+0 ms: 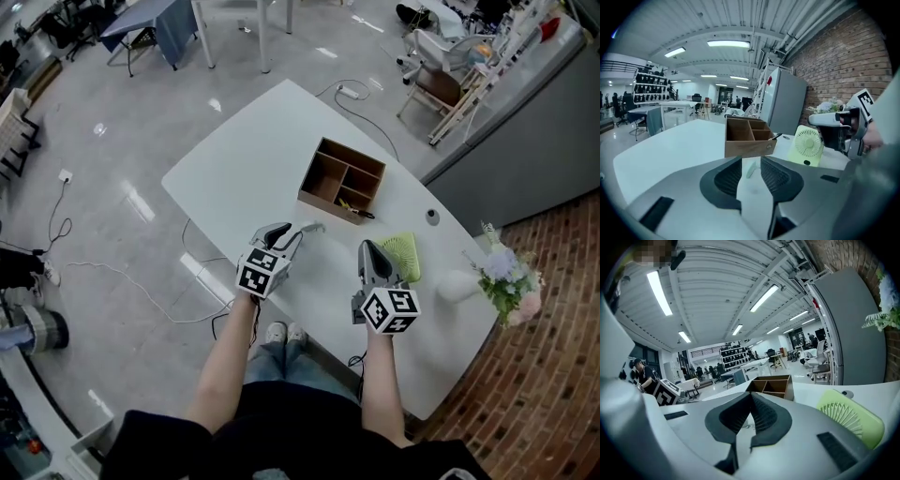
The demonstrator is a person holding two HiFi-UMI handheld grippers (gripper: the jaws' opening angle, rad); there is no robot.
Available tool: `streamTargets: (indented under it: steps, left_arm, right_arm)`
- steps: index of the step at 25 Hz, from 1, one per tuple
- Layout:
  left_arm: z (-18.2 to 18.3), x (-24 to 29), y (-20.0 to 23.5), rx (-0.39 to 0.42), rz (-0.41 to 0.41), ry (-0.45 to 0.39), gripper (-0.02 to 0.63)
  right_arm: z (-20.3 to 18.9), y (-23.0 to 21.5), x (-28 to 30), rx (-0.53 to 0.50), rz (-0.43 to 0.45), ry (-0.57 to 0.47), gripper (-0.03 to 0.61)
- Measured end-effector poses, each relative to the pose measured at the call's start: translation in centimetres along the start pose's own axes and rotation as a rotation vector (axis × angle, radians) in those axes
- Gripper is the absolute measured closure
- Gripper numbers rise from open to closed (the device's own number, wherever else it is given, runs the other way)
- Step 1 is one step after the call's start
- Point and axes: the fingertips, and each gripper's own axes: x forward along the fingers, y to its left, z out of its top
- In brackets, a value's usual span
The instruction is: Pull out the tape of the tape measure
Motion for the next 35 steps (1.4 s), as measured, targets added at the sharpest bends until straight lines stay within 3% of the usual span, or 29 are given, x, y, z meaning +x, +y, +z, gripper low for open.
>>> streamTargets:
  steps: [1, 3, 9, 16, 23, 35]
  left_arm:
    - [-0.6, 0.8, 0.1, 0.013, -0.019, 0.029, 0.476]
    - [-1.6, 2.4, 0.4, 0.037, -0.052, 0.078, 0.461]
    - [-3.0, 5.3, 0.9, 0.096, -0.154, 0.158, 0.459]
    - [-3.9, 7.3, 0.8, 0.136, -0.213, 0.195, 0.461]
    - [-4.2, 7.7, 0.7, 0.170, -0.212, 0.197, 0.539]
    - [-0.6, 2.9, -2.8, 0.198, -0.275, 0.067, 0.543]
  right_arm:
    - [-0.2, -0.3, 0.3, 0.004, -0.002, 0.007, 0.575]
    - [-0.7, -0.9, 0.8, 0.011, -0.007, 0.020, 0.575]
    - [-2.0, -2.2, 2.3, 0.024, -0.017, 0.060, 0.575]
    - [-2.9, -3.2, 2.8, 0.031, -0.025, 0.089, 0.575]
    - [-3.8, -3.3, 2.8, 0.027, -0.018, 0.113, 0.575]
    - [-5.1, -0.1, 2.8, -0.037, 0.044, 0.180, 0.575]
